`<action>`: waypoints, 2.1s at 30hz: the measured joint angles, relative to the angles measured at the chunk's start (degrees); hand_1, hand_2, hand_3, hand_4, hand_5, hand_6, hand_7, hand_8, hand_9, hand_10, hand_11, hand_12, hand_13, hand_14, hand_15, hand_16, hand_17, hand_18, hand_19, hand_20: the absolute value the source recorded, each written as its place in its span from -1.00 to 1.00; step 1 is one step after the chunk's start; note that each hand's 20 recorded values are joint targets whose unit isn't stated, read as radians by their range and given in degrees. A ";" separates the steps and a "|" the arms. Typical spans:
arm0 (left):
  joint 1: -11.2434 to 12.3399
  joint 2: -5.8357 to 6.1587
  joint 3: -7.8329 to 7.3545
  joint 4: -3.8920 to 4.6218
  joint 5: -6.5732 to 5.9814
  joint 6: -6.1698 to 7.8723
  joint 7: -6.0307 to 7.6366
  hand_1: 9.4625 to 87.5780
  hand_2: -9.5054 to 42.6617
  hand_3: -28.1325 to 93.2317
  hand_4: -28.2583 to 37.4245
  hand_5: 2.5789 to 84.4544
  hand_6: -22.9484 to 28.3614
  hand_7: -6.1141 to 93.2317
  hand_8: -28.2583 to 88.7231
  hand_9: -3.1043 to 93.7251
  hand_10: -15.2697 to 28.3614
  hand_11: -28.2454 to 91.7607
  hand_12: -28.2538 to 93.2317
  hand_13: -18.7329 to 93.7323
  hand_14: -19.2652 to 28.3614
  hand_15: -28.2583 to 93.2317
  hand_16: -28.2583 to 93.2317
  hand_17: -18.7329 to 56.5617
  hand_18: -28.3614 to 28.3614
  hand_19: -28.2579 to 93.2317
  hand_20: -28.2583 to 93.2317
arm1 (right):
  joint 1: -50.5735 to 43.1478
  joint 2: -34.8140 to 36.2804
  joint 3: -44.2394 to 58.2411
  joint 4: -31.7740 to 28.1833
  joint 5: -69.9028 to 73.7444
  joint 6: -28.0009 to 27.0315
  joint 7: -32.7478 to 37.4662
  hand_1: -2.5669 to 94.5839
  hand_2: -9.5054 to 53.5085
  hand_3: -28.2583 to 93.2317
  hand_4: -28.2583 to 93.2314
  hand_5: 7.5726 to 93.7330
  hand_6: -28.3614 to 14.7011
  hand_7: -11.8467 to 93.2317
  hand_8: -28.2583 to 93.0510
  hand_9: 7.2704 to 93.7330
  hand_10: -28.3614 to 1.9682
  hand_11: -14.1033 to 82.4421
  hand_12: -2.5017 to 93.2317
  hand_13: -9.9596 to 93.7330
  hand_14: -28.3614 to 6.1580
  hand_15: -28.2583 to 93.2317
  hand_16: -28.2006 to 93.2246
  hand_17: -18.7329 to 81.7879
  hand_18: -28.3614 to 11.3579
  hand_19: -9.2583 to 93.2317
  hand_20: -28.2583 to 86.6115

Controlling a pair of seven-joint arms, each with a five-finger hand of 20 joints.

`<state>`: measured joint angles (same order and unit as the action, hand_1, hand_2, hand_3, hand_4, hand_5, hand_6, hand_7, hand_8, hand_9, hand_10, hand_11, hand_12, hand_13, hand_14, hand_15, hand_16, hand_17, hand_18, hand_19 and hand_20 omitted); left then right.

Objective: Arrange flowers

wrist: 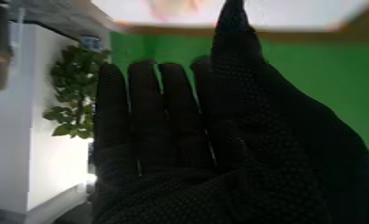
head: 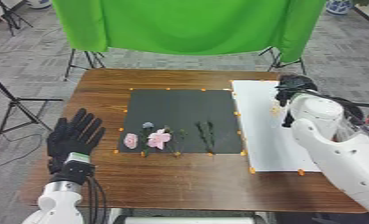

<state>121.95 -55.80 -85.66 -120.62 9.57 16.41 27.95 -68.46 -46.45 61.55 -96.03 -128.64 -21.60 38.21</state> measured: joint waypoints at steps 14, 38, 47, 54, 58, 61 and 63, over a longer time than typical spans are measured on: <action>-0.51 -0.24 1.11 -0.07 8.42 1.10 -1.15 -0.58 -0.01 0.66 -1.00 -0.04 0.29 -0.56 -0.66 -0.22 0.39 -0.07 -0.33 -0.21 0.51 0.17 -0.66 -0.69 0.53 0.07 -0.39 | 1.89 -3.14 -5.15 6.49 0.02 -1.51 -3.20 0.29 -0.88 0.71 -1.00 0.29 0.32 -0.51 -0.73 0.33 0.14 -0.52 -0.68 0.36 0.26 -0.25 -0.28 0.06 -0.13 0.08 0.08; -0.24 -1.01 0.62 -0.16 3.66 1.21 -1.42 -0.58 0.00 0.66 -1.00 -0.04 0.29 -0.56 -0.66 -0.22 0.42 -0.06 -0.33 -0.21 0.53 0.18 -0.66 -0.69 0.53 0.07 -0.39 | -3.75 -3.31 -5.19 -10.39 3.88 6.38 -0.22 0.34 -0.91 0.62 -1.00 0.66 0.31 -0.48 -0.48 0.83 0.11 -0.58 -0.24 0.70 0.17 -0.29 0.10 0.09 -0.27 0.03 0.09; -1.25 -0.96 1.21 -0.08 2.43 1.43 -1.49 -0.58 -0.01 0.66 -1.00 -0.03 0.30 -0.55 -0.66 -0.21 0.42 -0.06 -0.33 -0.21 0.53 0.19 -0.66 -0.68 0.53 0.08 -0.39 | -0.76 -12.43 -12.93 -13.53 0.03 5.51 -7.83 0.34 -0.91 0.61 -1.00 0.66 0.31 -0.48 -0.48 0.83 0.11 -0.57 -0.25 0.70 0.19 -0.27 0.10 0.08 -0.29 0.06 0.08; -2.15 -0.91 1.68 0.20 2.21 1.43 -1.81 -0.57 -0.02 0.66 -1.00 -0.03 0.30 -0.55 -0.66 -0.21 0.42 -0.05 -0.33 -0.21 0.53 0.19 -0.67 -0.68 0.53 0.08 -0.39 | -0.26 -17.08 -17.67 -10.59 -1.93 4.37 -8.93 0.34 -0.91 0.61 -1.00 0.66 0.30 -0.49 -0.49 0.82 0.11 -0.58 -0.25 0.70 0.21 -0.27 0.09 0.08 -0.30 0.08 0.08; -2.52 -0.75 1.90 0.31 1.92 1.41 -1.90 -0.57 -0.02 0.66 -1.00 -0.03 0.30 -0.55 -0.66 -0.21 0.42 -0.05 -0.33 -0.21 0.53 0.19 -0.67 -0.68 0.52 0.08 -0.39 | -0.16 -17.89 -19.47 -10.15 -2.43 3.49 -8.93 0.34 -0.92 0.61 -1.00 0.64 0.30 -0.49 -0.49 0.80 0.12 -0.58 -0.25 0.69 0.22 -0.27 0.09 0.07 -0.31 0.09 0.07; -2.57 -0.64 1.90 0.33 1.71 1.41 -1.90 -0.56 -0.03 0.66 -1.00 -0.03 0.30 -0.55 -0.66 -0.21 0.42 -0.05 -0.33 -0.21 0.53 0.20 -0.67 -0.68 0.52 0.08 -0.39 | -0.05 -18.43 -20.28 -9.78 -2.76 3.45 -8.90 0.33 -0.92 0.62 -1.00 0.59 0.26 -0.51 -0.51 0.76 0.13 -0.59 -0.28 0.66 0.22 -0.27 0.08 0.06 -0.32 0.12 0.05; -2.62 -0.59 1.94 0.35 1.52 1.47 -1.89 -0.55 -0.03 0.66 -1.00 -0.04 0.30 -0.55 -0.66 -0.21 0.42 -0.05 -0.33 -0.21 0.53 0.20 -0.67 -0.68 0.52 0.08 -0.39 | 0.25 -18.77 -20.98 -9.37 -3.31 3.45 -8.87 0.32 -0.94 0.63 -1.00 0.54 0.24 -0.52 -0.53 0.70 0.14 -0.60 -0.32 0.63 0.22 -0.28 0.07 0.05 -0.34 0.15 0.01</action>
<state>119.33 -56.38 -83.72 -120.28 11.10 17.87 26.06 -68.21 -65.22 40.57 -105.40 -131.95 -18.15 29.34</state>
